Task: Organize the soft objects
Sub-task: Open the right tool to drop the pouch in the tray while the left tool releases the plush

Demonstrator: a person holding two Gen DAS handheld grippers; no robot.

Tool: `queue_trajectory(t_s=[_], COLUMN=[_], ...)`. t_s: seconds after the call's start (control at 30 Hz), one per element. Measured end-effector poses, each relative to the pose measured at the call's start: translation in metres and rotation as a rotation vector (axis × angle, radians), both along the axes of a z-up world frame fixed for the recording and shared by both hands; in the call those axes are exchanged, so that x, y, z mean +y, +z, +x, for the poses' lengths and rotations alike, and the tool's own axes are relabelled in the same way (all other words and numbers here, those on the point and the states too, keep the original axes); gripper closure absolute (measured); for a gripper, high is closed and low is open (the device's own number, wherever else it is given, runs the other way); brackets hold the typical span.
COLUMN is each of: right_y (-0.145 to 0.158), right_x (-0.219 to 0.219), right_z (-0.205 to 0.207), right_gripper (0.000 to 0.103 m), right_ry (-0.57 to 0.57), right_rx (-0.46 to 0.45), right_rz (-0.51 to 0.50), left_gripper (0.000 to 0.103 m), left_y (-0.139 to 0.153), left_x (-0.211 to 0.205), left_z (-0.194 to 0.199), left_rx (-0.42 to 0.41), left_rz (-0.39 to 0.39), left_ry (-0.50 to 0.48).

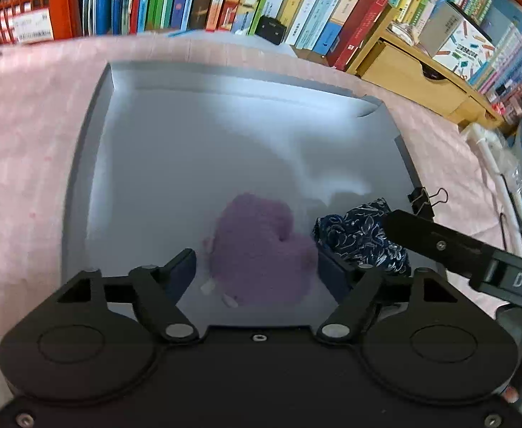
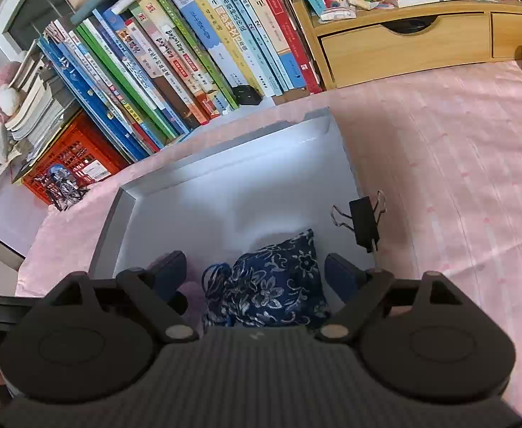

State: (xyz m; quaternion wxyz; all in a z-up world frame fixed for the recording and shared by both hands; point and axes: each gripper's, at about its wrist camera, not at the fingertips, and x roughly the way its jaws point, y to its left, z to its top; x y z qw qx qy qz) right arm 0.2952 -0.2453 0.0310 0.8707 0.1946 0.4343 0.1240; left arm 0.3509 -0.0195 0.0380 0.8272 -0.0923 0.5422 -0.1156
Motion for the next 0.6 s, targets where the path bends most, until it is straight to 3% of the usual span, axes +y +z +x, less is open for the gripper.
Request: queue_trajectory(t_s=[0.27,0.6], right_y=[0.018,0.053], right_x=[-0.004,-0.001], right_z=[-0.016,-0.055], right_gripper=[0.011,0.009], right_ry=[0.015,0.054], right_rx=[-0.053,-0.167], right_rz=[0.006,-0.07], left_gripper=[0.024,0.019], left_y=[0.022,0.067], left_x=[0.006,0.011], left_z=[-0.018,-0.065], left_rx=[-0.058,-0.184], left_rz=[0.017,0.017], left_ry=[-0.009,-0.059])
